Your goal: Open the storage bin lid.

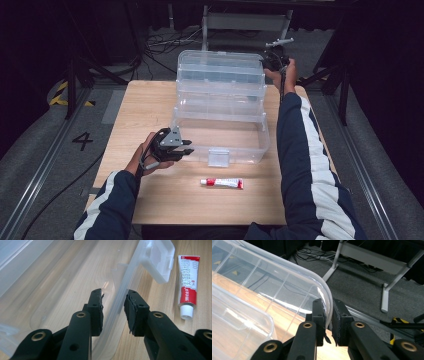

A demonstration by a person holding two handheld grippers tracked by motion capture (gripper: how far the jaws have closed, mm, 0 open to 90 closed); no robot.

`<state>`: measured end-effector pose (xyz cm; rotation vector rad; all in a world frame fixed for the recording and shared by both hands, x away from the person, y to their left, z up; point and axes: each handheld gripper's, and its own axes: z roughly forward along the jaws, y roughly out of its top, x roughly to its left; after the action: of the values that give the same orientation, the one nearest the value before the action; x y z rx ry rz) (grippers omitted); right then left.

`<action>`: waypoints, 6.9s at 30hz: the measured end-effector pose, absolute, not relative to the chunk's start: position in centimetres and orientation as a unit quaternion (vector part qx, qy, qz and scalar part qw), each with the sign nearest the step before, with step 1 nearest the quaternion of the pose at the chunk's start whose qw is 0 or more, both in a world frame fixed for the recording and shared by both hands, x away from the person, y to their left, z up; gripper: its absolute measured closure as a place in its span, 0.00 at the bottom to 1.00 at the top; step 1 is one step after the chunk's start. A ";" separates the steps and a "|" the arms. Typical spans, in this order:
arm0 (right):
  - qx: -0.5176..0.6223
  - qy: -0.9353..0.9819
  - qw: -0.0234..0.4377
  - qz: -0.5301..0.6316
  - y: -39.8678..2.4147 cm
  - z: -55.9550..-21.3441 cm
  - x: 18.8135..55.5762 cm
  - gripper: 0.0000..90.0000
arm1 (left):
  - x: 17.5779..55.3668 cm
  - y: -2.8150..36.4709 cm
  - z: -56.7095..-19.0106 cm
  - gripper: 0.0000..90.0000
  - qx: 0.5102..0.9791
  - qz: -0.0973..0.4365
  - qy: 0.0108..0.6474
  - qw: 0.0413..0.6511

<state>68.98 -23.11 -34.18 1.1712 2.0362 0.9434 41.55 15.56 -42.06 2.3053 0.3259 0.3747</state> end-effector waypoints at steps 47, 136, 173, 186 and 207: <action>0.431 0.775 0.290 0.359 -25.1 -32.5 63.5 0.68 | 41.4 15.0 -42.0 0.80 0.907 0.134 0.123 0.380; 0.258 0.865 0.208 0.375 -28.3 -40.1 37.7 0.54 | 40.8 14.4 -41.8 0.78 0.908 0.161 0.132 0.364; 0.159 0.920 0.118 0.338 -20.0 -43.8 35.2 0.52 | 40.5 14.4 -41.6 0.77 0.906 0.168 0.136 0.365; 0.116 0.935 0.097 0.322 -16.3 -44.2 34.8 0.52 | 40.5 14.4 -41.7 0.77 0.905 0.168 0.138 0.365; 0.065 0.953 0.075 0.288 -11.0 -45.4 35.0 0.53 | 40.4 14.3 -41.7 0.75 0.906 0.168 0.140 0.363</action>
<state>35.02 -11.02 -45.40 0.1951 2.8579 0.8635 40.41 14.34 -41.68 2.3310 0.3601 0.4312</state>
